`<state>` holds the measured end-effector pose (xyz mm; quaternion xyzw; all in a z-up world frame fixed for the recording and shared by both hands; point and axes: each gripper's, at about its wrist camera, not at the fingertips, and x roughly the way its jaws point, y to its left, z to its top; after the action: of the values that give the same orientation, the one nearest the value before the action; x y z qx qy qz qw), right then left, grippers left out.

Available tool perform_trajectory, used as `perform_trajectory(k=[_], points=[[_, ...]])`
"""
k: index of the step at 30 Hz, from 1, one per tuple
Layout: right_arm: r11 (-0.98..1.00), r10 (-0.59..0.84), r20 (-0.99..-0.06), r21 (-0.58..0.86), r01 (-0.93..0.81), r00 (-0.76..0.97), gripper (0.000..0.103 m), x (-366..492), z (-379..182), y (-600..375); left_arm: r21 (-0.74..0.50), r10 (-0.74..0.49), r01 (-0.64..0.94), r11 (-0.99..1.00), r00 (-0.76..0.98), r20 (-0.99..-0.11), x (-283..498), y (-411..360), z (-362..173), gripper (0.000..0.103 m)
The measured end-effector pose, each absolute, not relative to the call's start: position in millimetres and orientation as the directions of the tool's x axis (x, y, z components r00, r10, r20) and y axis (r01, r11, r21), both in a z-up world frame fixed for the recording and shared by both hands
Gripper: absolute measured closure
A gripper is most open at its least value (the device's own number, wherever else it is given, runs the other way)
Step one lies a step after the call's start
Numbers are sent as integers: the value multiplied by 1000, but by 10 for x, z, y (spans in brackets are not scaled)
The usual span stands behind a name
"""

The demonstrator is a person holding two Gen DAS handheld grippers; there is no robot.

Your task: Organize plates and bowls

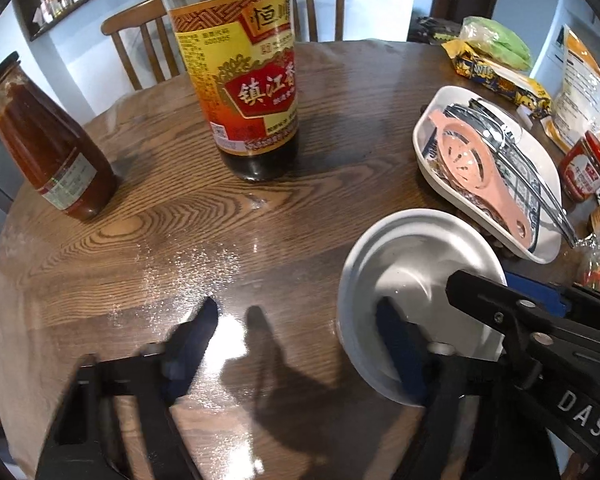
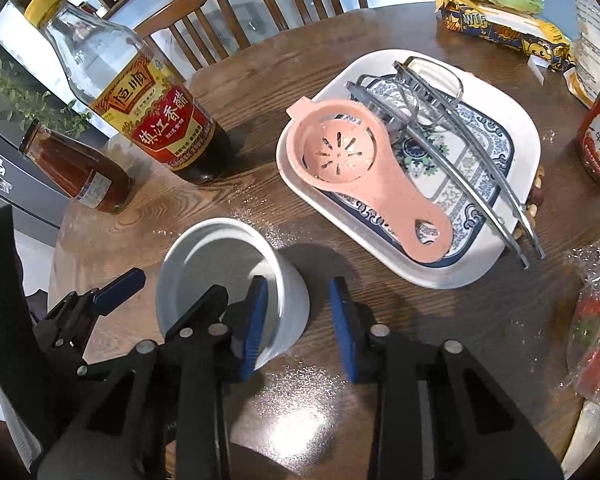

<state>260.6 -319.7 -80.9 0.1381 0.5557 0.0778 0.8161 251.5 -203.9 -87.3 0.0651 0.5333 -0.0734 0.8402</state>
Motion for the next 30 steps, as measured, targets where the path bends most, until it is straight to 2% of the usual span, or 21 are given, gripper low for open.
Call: perform_trajectory(k=[6,11,17,23,26,30], points=[[951,282,-890,309,18,358,77,2621,-849,-3137,16,-91,246,969,416,-905,2471,-2148,-853,67],[943,308,-883,334,12,354,82,2619,-857,-3140,-21,-131,271,962,395,-909,2464,-2196,-861,82],[933,329,-874,360,20,358,82,2630,-896,-3157,-25,-143,284,958,401,-905,2478,-2227,-869,82],[954,282,-877,299,-17,389,84,2561,-844,-3053,3,-137,311,950,425,-895,2383,-2232,-851,82],[938,313,-857,345,6,409,84,2483,-825,-3114,-22,-157,303,953,429,-889,2330,-2183,-793,82],[931,325,-839,365,8,437,84,2366,-738,-3134,12,-143,312,950,469,-872,2207,-2194,-678,82]])
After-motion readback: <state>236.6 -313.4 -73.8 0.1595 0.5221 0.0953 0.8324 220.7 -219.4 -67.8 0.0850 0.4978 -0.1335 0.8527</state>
